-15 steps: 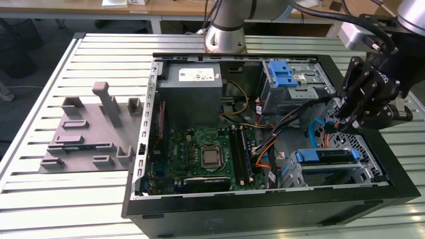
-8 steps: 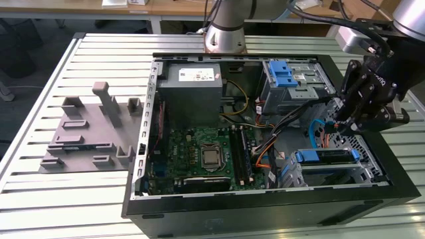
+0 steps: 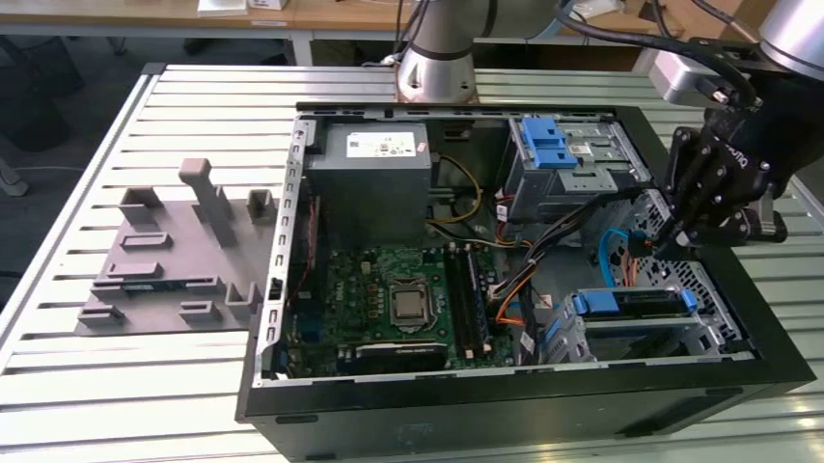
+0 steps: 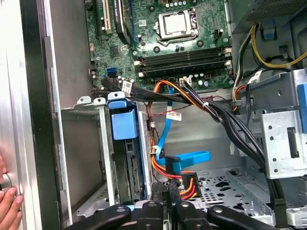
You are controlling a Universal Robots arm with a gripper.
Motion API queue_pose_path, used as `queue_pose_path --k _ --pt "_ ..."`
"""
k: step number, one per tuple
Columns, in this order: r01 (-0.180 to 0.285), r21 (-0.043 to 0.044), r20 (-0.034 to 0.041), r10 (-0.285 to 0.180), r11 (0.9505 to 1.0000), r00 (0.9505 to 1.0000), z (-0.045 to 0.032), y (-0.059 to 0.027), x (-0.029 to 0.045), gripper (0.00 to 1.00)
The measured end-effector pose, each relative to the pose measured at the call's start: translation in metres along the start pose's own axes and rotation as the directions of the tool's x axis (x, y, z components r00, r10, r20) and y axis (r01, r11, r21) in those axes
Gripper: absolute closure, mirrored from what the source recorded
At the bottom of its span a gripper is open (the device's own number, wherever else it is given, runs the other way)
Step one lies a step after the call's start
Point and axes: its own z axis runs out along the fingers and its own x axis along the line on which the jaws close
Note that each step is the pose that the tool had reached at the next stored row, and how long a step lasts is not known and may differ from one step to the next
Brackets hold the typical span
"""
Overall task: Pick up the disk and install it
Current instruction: 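Insert the first disk wire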
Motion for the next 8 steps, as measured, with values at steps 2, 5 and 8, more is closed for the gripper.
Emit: queue_pose_path --k 2,5,8 --pt "0.016 0.0014 -0.0009 -0.016 0.9999 0.9999 -0.0001 -0.0001 0.0001 0.83" --pt "0.051 0.0042 -0.0020 -0.051 0.9987 0.9987 0.0001 0.0001 0.0003 0.83" --pt "0.069 0.0071 -0.0023 -0.069 0.9976 0.9976 0.0006 0.0007 0.0030 0.83"
